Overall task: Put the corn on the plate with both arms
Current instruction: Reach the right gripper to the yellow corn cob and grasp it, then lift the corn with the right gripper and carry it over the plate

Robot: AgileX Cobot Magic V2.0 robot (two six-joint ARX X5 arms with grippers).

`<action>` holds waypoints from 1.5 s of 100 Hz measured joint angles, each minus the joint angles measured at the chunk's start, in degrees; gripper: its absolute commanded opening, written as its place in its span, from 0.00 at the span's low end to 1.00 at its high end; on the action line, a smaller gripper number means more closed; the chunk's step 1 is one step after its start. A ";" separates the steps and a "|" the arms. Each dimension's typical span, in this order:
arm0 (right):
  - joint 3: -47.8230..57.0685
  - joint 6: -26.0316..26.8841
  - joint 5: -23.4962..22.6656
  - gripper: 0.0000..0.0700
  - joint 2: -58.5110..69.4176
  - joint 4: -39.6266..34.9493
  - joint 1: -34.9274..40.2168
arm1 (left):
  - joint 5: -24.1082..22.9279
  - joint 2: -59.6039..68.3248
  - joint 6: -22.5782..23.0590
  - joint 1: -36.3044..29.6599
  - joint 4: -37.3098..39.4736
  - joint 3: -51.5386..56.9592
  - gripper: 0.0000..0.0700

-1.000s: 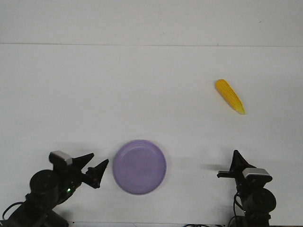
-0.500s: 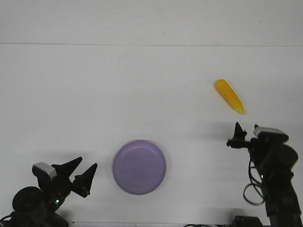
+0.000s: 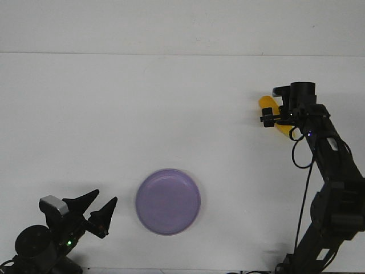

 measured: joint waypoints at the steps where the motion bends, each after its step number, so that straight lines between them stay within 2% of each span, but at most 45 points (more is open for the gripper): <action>1: 0.55 -0.22 -0.02 0.82 0.63 -0.13 0.00 | 0.00 0.00 0.00 0.00 0.00 0.00 0.66; 16: 5.64 -2.16 0.00 0.82 6.69 -0.07 -0.02 | 0.00 0.00 0.00 0.00 0.00 0.00 0.66; 51: 5.81 -3.69 1.01 0.81 10.82 2.62 -0.02 | 0.00 0.00 0.00 0.00 -0.04 0.00 0.66; 56: 5.81 -3.69 1.01 0.73 10.88 2.67 -0.11 | -0.04 0.00 0.00 0.00 -0.02 0.00 0.66; 62: 5.81 -3.67 1.07 0.57 10.88 2.80 -0.13 | -0.28 0.00 -0.02 0.00 -0.02 0.00 0.66; 72: 5.81 -3.63 1.03 0.37 10.88 2.97 -0.31 | -0.44 0.00 0.00 0.00 -0.04 0.00 0.66; 81: 5.84 -3.41 1.05 0.23 10.88 2.93 -0.55 | -0.44 0.00 -0.02 0.00 -0.04 0.00 0.66; 85: 5.84 -3.34 1.05 0.20 10.88 2.93 -0.68 | -0.44 0.00 -0.02 0.00 -0.04 0.00 0.66; 103: 5.97 -2.21 -0.70 0.20 10.67 1.86 -0.81 | -0.44 0.00 -0.02 0.00 -0.04 0.00 0.66; 117: 5.84 -0.44 -6.54 0.20 6.80 -2.36 -0.85 | -0.44 0.00 0.00 0.00 -0.04 0.00 0.66; 122: 5.84 0.15 -9.22 0.20 3.30 -3.19 -0.79 | -0.44 0.00 0.00 0.00 -0.04 0.00 0.66; 135: 5.84 1.55 -12.72 0.20 -8.26 -5.62 0.79 | -0.44 0.00 -0.02 0.00 -0.04 0.00 0.66; 150: 6.05 2.47 -13.68 0.20 -21.20 -9.38 6.25 | -0.44 0.00 -0.02 0.00 -0.04 0.00 0.66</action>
